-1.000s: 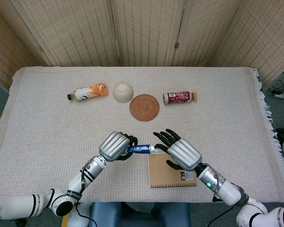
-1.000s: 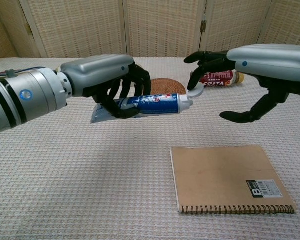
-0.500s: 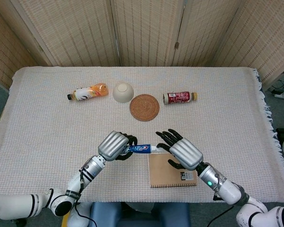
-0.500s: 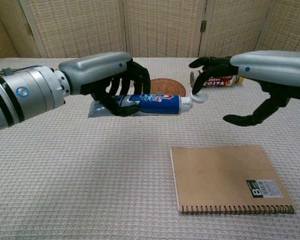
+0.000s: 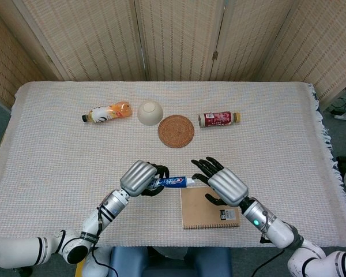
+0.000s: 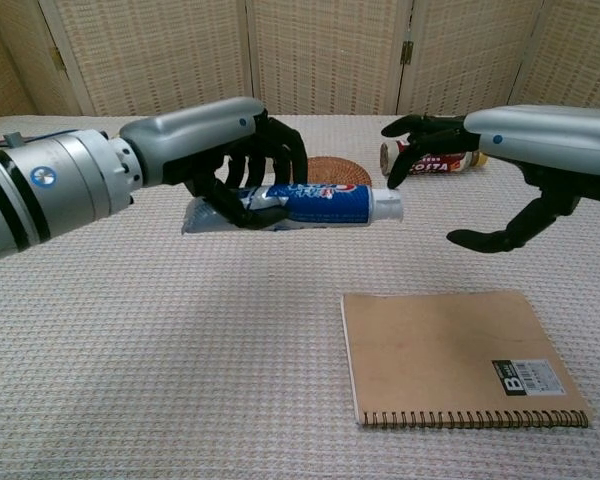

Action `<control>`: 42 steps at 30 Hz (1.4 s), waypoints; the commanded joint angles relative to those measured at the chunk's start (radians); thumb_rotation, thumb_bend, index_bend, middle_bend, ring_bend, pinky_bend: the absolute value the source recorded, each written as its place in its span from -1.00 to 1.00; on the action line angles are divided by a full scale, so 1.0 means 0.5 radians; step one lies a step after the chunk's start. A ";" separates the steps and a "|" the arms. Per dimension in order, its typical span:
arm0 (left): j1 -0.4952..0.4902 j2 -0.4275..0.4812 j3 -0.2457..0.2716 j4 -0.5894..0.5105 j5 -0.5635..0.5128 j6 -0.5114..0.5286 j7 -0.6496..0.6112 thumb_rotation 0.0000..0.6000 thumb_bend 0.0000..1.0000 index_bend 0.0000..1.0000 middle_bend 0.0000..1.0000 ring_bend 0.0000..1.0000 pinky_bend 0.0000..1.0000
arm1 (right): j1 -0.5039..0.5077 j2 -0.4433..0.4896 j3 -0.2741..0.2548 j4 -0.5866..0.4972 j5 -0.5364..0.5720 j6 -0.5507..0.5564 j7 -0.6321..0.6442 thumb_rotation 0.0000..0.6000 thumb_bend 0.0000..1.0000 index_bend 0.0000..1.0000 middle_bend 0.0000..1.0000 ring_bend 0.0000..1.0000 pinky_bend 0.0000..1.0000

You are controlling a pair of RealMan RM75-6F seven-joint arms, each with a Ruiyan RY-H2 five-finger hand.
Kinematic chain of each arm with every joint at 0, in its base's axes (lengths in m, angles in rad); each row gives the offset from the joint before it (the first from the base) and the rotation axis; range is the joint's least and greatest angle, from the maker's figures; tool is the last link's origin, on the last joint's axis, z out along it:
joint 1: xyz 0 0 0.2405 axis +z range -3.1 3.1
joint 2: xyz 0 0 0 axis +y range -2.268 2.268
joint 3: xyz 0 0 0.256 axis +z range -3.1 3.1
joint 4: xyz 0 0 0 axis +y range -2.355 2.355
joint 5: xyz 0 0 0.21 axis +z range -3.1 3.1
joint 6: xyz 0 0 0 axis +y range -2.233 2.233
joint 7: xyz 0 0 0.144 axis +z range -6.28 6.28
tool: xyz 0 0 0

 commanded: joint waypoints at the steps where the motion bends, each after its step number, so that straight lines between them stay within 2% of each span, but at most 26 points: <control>1: 0.015 0.004 -0.021 -0.034 -0.001 -0.007 -0.125 1.00 0.44 0.46 0.56 0.38 0.28 | -0.002 0.003 -0.002 0.001 -0.024 0.021 0.063 1.00 -0.12 -0.45 -1.00 -1.00 -1.00; 9: 0.085 -0.028 0.005 0.039 0.208 0.130 -0.413 1.00 0.45 0.44 0.56 0.38 0.28 | -0.075 0.142 -0.006 -0.062 -0.232 0.263 0.533 1.00 -0.12 -0.49 -1.00 -1.00 -1.00; 15: 0.119 -0.107 0.026 0.136 0.345 0.241 -0.602 1.00 0.47 0.44 0.57 0.38 0.28 | -0.067 0.175 -0.009 -0.068 -0.330 0.340 0.906 1.00 -0.12 -0.87 -1.00 -1.00 -1.00; 18: 0.123 -0.135 0.027 0.163 0.377 0.269 -0.641 1.00 0.48 0.44 0.57 0.39 0.29 | -0.037 0.160 -0.015 -0.069 -0.360 0.331 1.112 0.99 -0.28 -0.99 -1.00 -1.00 -1.00; 21: 0.127 -0.152 0.027 0.176 0.398 0.289 -0.661 1.00 0.48 0.45 0.57 0.39 0.29 | -0.002 0.128 -0.016 -0.046 -0.382 0.321 1.293 0.82 -0.60 -1.00 -1.00 -1.00 -1.00; 24: 0.131 -0.166 0.020 0.185 0.408 0.307 -0.676 1.00 0.48 0.46 0.58 0.39 0.29 | 0.030 0.092 -0.016 -0.020 -0.399 0.316 1.454 0.55 -0.75 -1.00 -1.00 -1.00 -1.00; 27: 0.136 -0.179 0.015 0.195 0.421 0.329 -0.692 1.00 0.49 0.47 0.59 0.39 0.29 | 0.063 0.044 -0.014 0.033 -0.416 0.331 1.676 0.40 -0.84 -1.00 -1.00 -1.00 -1.00; 33: 0.144 -0.182 0.015 0.204 0.440 0.348 -0.711 1.00 0.49 0.47 0.59 0.39 0.29 | 0.104 -0.026 -0.012 0.146 -0.425 0.356 1.903 0.35 -0.85 -1.00 -1.00 -1.00 -1.00; 42: 0.154 -0.184 0.006 0.209 0.468 0.386 -0.747 1.00 0.49 0.47 0.59 0.39 0.29 | 0.138 -0.112 0.003 0.239 -0.399 0.395 2.066 0.34 -0.85 -1.00 -1.00 -1.00 -1.00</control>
